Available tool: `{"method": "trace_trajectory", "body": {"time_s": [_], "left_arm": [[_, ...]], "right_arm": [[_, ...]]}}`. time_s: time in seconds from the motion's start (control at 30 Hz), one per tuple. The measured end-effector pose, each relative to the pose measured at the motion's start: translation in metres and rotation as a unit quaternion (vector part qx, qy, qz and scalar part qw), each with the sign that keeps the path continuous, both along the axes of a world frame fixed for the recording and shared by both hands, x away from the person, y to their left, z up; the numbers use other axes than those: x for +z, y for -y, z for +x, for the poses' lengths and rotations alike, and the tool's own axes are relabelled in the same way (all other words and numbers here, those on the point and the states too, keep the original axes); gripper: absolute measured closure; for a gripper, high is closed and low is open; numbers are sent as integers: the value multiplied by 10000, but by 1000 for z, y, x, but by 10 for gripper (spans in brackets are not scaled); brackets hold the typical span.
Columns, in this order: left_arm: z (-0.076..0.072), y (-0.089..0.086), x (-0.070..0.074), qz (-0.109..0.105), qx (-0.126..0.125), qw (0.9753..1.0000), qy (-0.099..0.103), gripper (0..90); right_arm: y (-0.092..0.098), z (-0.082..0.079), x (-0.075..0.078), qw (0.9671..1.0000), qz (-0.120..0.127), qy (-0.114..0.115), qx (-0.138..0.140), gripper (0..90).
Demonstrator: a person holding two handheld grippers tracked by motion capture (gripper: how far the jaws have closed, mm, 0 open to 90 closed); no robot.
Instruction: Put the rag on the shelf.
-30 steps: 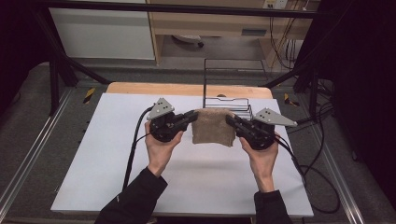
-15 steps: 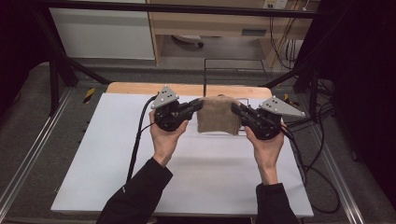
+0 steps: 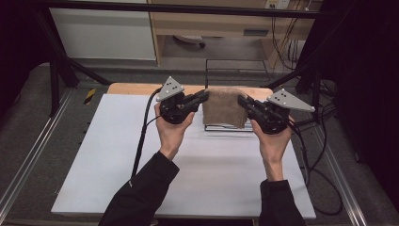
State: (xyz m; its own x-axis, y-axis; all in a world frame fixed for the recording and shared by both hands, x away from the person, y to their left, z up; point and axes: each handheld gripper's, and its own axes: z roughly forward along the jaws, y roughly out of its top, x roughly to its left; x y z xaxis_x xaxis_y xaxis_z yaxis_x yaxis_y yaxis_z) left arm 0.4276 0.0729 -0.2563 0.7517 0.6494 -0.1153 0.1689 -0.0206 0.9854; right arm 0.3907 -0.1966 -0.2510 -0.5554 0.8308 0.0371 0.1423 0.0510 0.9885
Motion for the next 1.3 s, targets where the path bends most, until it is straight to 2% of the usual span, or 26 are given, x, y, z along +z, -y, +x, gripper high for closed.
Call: {"method": "trace_trajectory", "body": {"time_s": [0.3, 0.77, 1.07, 1.3], "left_arm": [[7, 10, 15, -6, 3, 9999, 123, 853], [16, 17, 39, -21, 10, 9995, 320, 853], [24, 21, 52, -52, 41, 9993, 379, 853], [32, 25, 63, -94, 31, 9991, 420, 853]], "right_arm": [[7, 5, 13, 9999, 37, 98, -126, 829], [12, 12, 35, 9993, 42, 282, -228, 829], [15, 20, 46, 9988, 137, 385, -281, 829], [18, 26, 61, 9983, 114, 467, -325, 830]]}}
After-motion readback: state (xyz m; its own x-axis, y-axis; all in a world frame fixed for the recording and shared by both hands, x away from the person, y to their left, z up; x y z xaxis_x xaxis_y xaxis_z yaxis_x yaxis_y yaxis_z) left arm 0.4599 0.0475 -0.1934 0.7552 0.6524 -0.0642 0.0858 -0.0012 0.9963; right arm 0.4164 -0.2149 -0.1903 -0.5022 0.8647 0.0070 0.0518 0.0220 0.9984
